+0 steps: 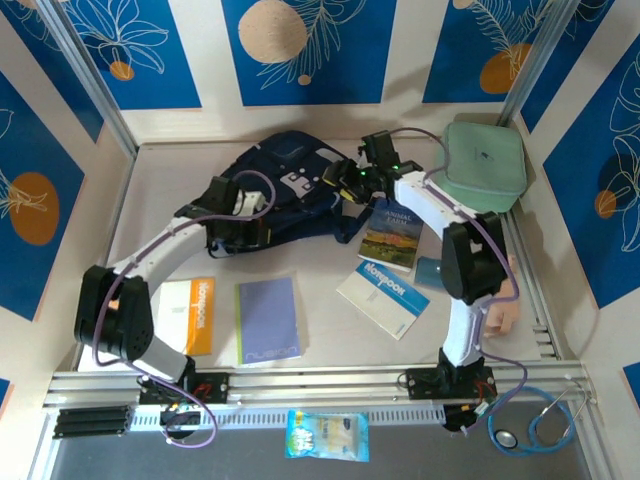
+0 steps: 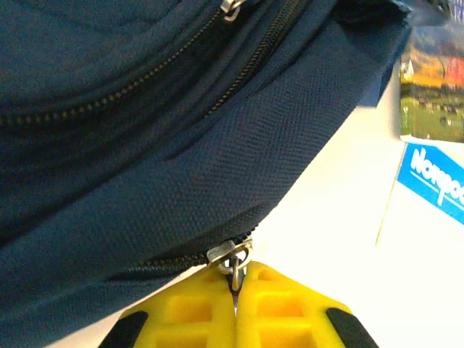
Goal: Pack the student bag
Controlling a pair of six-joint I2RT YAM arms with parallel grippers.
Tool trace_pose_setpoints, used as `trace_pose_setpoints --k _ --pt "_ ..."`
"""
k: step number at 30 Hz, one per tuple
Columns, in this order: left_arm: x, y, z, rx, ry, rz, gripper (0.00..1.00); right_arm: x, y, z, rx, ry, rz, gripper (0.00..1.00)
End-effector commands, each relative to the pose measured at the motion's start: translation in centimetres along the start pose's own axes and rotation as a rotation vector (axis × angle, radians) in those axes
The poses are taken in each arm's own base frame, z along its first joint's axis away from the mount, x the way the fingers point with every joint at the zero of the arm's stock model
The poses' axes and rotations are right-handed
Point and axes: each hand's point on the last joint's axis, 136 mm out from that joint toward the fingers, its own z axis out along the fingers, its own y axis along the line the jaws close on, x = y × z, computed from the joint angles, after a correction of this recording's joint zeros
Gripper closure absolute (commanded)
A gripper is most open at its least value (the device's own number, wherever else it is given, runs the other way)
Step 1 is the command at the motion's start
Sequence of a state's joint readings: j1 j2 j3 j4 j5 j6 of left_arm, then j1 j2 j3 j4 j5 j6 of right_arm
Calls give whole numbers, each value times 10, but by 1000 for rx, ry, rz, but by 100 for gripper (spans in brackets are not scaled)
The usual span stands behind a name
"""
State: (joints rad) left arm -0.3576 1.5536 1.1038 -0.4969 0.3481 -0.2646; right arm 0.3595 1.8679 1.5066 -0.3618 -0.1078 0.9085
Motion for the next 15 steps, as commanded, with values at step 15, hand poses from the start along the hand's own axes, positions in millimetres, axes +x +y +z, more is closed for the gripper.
trace_pose_setpoints --k 15 --pt "2 -72 47 132 138 49 100 110 2 29 -84 160 303 23"
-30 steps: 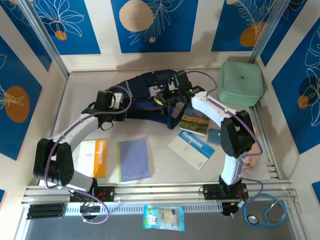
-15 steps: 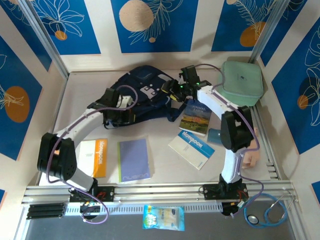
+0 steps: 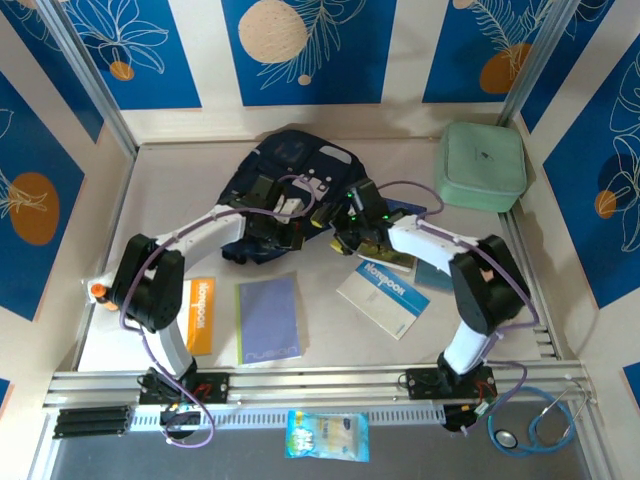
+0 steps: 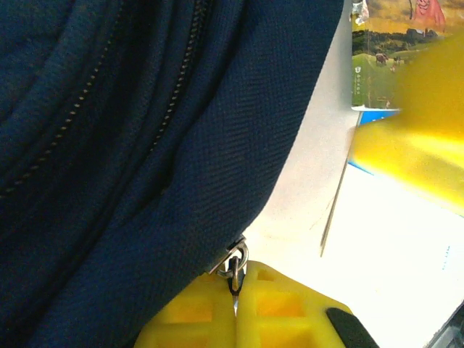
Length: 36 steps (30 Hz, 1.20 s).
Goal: Pack the student bag
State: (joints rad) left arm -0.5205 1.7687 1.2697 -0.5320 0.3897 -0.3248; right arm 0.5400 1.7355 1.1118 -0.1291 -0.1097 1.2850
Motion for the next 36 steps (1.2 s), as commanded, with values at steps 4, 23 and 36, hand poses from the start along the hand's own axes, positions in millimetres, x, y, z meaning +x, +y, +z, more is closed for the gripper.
trace_pose_setpoints --k 4,23,36 --pt "-2 -15 -11 49 -25 26 100 -10 39 22 -115 26 22 22" --pt "28 52 -62 -125 2 -34 100 -69 15 25 35 -177 -90 83" --pt "3 33 -68 -29 -79 6 100 -115 50 -5 -73 -260 -288 64"
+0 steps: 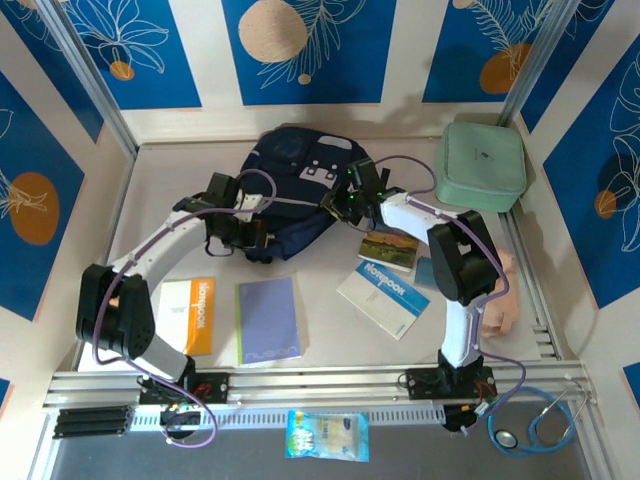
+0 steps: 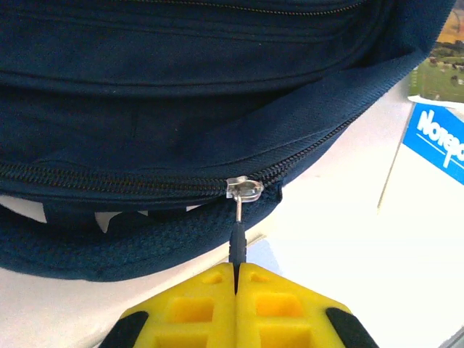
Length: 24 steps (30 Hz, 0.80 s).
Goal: Pack the student bag
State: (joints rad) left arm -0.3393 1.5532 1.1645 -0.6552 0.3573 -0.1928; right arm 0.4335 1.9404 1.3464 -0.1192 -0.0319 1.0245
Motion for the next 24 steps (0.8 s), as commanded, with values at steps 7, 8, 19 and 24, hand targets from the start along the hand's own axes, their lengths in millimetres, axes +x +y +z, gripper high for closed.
trace_pose_setpoints --k 7,8,19,24 --pt "-18 -50 32 110 29 80 100 -17 4 -73 -62 -96 -4 43" --pt "-17 -52 35 111 37 81 100 -9 1 -76 -53 -80 11 43" --pt "7 -22 56 -10 53 21 100 95 3 -31 -27 185 127 41" --pt "10 -22 58 -5 64 22 100 91 -3 -6 26 177 151 40"
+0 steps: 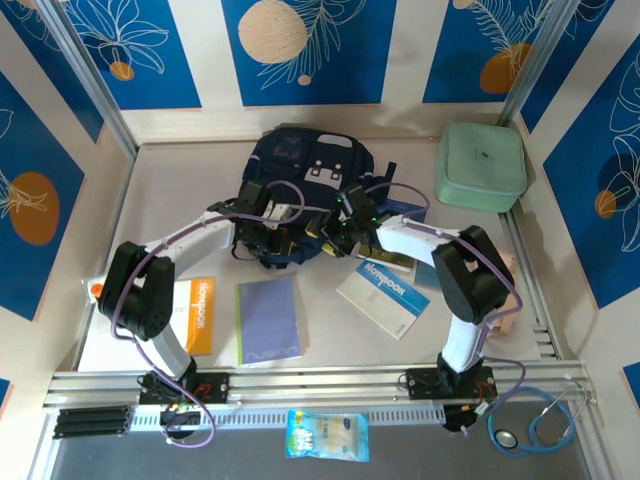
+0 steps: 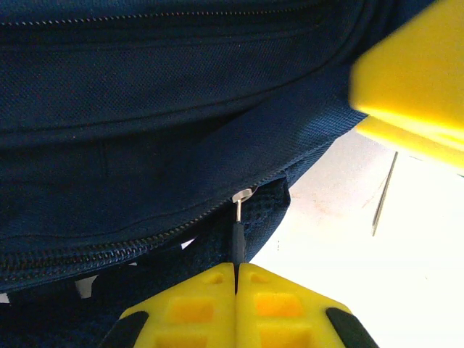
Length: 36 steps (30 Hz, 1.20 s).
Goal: Pack the student bag
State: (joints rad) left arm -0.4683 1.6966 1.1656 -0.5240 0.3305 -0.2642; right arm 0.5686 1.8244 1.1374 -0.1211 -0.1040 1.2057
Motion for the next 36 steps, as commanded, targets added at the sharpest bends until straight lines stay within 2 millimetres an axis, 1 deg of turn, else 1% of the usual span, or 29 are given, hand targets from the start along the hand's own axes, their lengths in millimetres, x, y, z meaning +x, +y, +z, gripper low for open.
trace_pose_setpoints --k 1,4,6,9,12,15,20,26,29,31,33,36 --pt "5 2 1 -16 7 -9 100 -13 9 4 6 -28 44 40" --pt "3 0 0 -9 4 0 100 -15 6 11 20 -28 56 40" --pt "2 0 1 -12 6 5 100 -13 7 14 19 -21 49 43" --pt "0 -1 3 -27 18 19 92 -10 9 16 18 -12 39 49" --pt "-5 -1 5 -48 15 33 88 -6 10 18 18 0 36 59" --pt "-9 1 6 -67 9 35 84 -5 11 19 11 8 32 64" --pt "-12 1 9 -77 17 42 82 -2 18 18 -7 16 16 66" --pt "-9 1 17 -86 62 59 81 0 22 17 -17 24 7 67" --pt "-8 4 18 -104 72 61 83 1 22 17 -17 23 6 69" --pt "-7 6 18 -117 75 64 90 0 21 16 -13 19 7 70" --pt "-8 7 14 -128 70 70 100 -3 20 14 -9 7 4 72" --pt "-12 7 0 -150 41 90 100 -12 14 7 17 -30 -6 77"
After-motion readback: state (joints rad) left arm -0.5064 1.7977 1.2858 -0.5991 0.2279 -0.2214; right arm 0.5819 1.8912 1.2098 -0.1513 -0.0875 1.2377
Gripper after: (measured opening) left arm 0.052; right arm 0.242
